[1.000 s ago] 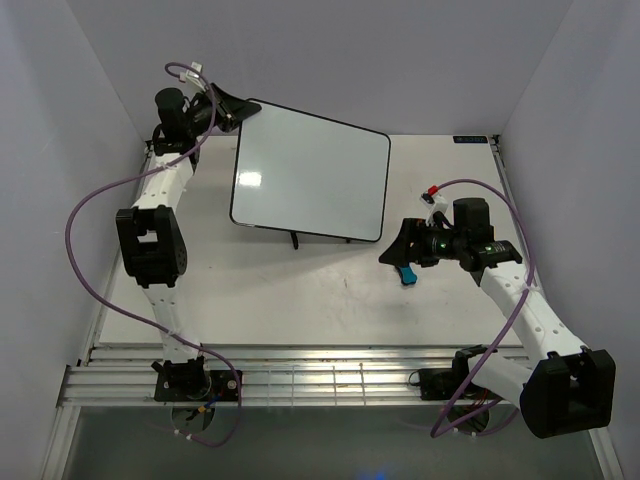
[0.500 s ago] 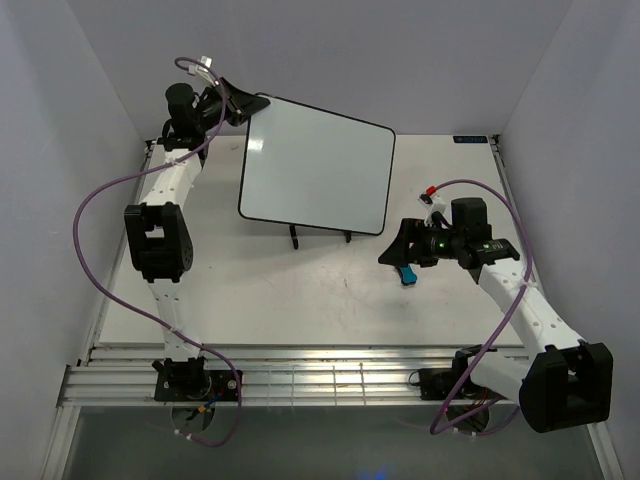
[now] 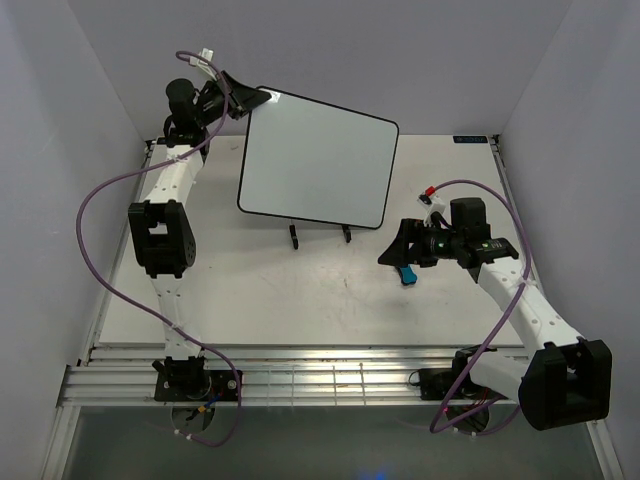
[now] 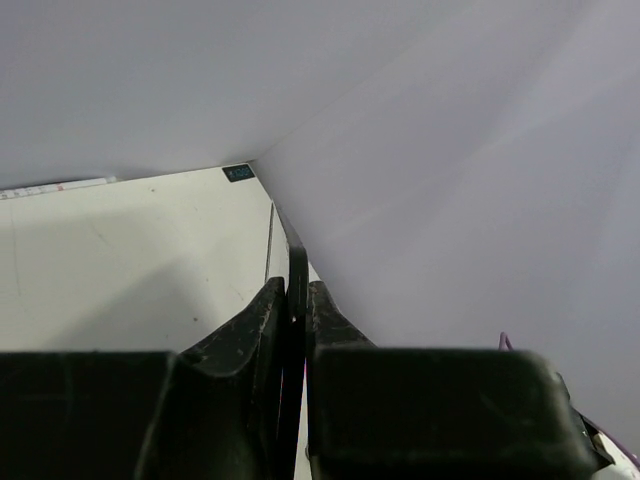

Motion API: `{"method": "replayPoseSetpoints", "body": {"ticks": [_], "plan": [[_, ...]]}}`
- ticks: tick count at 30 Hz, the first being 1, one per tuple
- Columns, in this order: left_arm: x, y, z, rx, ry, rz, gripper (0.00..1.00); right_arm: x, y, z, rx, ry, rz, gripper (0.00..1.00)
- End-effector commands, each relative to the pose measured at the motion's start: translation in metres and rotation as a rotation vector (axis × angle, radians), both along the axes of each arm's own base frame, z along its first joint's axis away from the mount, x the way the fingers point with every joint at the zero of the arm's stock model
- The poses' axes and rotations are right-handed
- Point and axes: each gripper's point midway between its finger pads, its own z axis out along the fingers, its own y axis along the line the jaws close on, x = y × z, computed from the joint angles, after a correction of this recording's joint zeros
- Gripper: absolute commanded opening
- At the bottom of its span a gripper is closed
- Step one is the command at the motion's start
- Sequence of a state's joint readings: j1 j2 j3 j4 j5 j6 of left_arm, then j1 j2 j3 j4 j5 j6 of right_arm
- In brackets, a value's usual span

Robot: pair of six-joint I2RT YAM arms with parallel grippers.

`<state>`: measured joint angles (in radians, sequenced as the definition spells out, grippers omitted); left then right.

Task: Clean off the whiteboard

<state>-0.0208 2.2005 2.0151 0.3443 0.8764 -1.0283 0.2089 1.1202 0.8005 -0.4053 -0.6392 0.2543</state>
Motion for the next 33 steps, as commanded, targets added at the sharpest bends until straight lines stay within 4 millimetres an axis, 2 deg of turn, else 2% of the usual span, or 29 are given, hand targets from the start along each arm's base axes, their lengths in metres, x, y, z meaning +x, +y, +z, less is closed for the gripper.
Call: {"method": "replayPoseSetpoints", "body": {"ticks": [1,3,5,11,15,21,25,30,31,33], "plan": [[-0.012,0.009,0.055,-0.045,-0.104,-0.003,0.00,0.001,0.002,0.006,0.015,-0.016,0.019,0.90],[-0.011,0.009,0.052,-0.045,-0.104,-0.006,0.00,0.001,0.002,0.006,0.017,-0.014,0.021,0.90],[-0.005,0.030,0.052,-0.042,-0.112,0.029,0.00,0.001,0.002,0.007,0.015,-0.018,0.019,0.90],[-0.006,0.037,0.051,-0.013,-0.174,0.007,0.00,0.000,0.003,0.008,0.024,-0.018,0.028,0.90],[-0.001,0.045,0.037,0.006,-0.186,-0.003,0.00,-0.002,0.003,0.007,0.028,-0.017,0.033,0.90],[-0.008,0.040,0.016,0.035,-0.224,-0.072,0.00,-0.003,0.005,0.008,0.037,-0.022,0.040,0.90],[-0.014,0.038,0.010,0.052,-0.279,-0.099,0.00,-0.005,0.006,0.008,0.049,-0.019,0.045,0.90],[-0.009,0.040,-0.006,0.065,-0.302,-0.097,0.00,-0.007,0.007,0.010,0.056,-0.031,0.049,0.90],[-0.010,0.040,-0.020,0.063,-0.284,-0.097,0.00,-0.007,0.006,0.010,0.057,-0.031,0.048,0.90],[-0.016,0.040,-0.019,0.065,-0.347,-0.090,0.00,-0.007,0.007,0.011,0.059,-0.032,0.050,0.90]]}}
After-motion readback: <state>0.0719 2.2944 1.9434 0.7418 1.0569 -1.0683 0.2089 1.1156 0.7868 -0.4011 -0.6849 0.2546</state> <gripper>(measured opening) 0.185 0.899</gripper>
